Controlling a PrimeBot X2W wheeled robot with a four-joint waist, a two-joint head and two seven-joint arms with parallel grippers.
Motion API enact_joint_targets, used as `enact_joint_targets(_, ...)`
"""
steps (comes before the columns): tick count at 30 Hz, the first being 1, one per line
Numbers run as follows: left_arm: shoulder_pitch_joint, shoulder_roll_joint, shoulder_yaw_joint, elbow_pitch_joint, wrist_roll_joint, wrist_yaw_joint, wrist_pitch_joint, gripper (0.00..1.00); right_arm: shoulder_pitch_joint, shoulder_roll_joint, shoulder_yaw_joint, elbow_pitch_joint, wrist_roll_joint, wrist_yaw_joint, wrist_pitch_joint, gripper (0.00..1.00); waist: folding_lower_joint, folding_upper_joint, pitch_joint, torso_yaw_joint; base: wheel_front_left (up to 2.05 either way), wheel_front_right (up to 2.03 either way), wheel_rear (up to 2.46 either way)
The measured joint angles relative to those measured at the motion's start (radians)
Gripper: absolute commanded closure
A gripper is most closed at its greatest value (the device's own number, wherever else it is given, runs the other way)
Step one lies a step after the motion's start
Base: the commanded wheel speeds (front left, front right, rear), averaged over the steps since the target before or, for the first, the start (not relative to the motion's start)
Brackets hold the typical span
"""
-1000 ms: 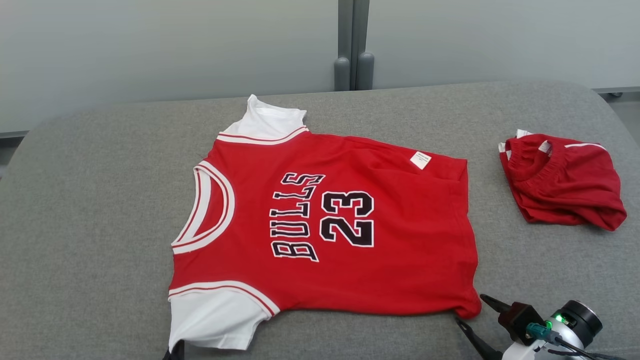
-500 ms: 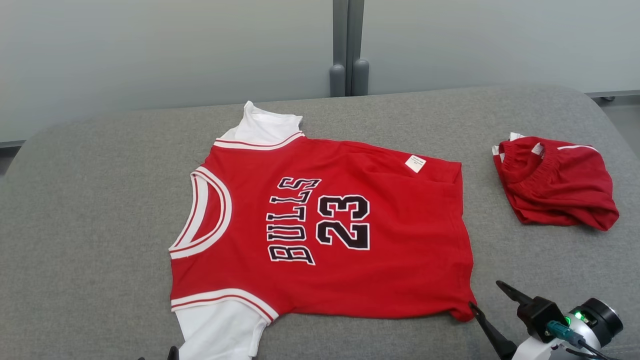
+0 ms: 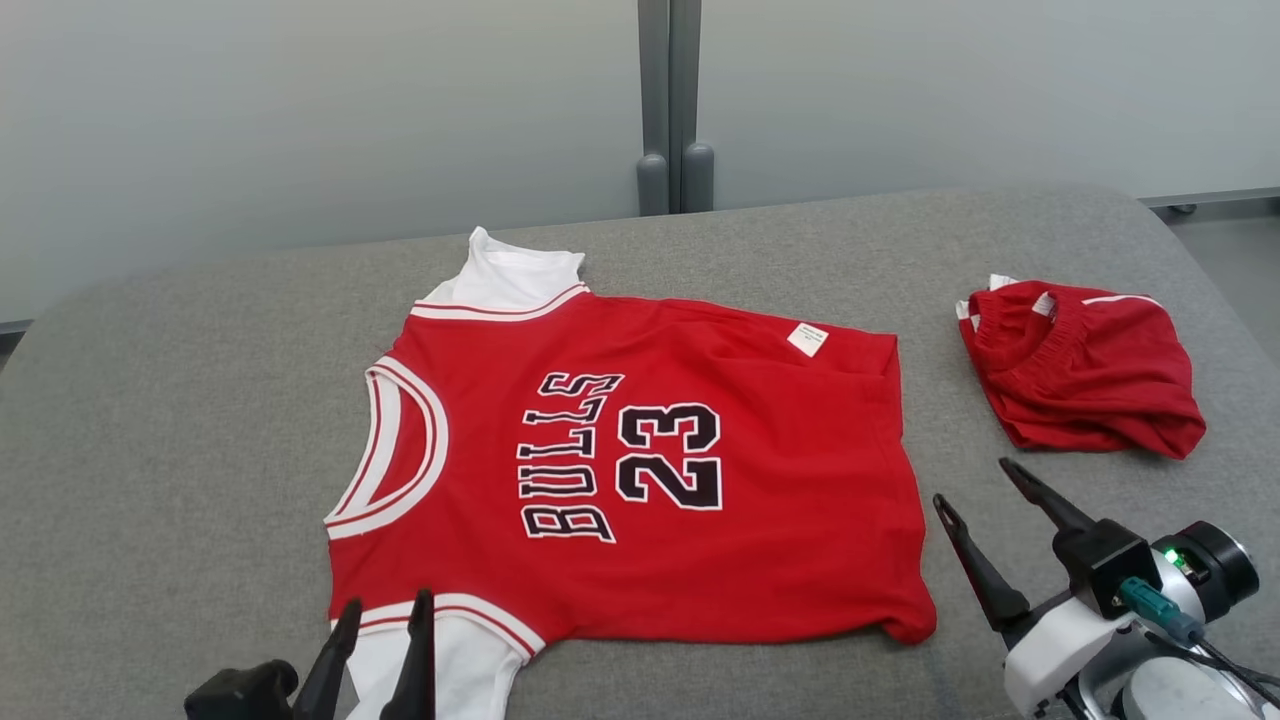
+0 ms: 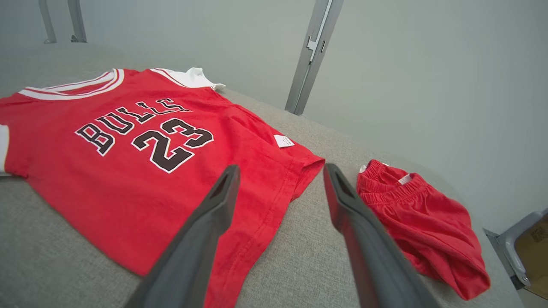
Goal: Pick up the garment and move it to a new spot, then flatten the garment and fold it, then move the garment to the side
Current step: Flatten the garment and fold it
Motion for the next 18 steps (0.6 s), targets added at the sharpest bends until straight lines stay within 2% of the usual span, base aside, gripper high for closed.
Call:
enact_joint_targets(9, -0.081, -0.016, -0.04, 0.009, 0.062, -0.008, -0.047, 0.0, -0.01, 0.058, -0.082, -0.057, 0.02, -0.077, 0.0, 0.0, 0.0, 0.0, -0.007, -0.009, 0.0, 0.0, 0.0)
enact_joint_targets(18, -0.083, -0.032, -0.02, 0.048, 0.066, -0.005, -0.081, 0.0, -0.006, 0.123, -0.17, -0.086, 0.052, -0.095, 0.0, 0.0, 0.0, 0.0, -0.021, -0.034, 0.0, 0.0, 0.0)
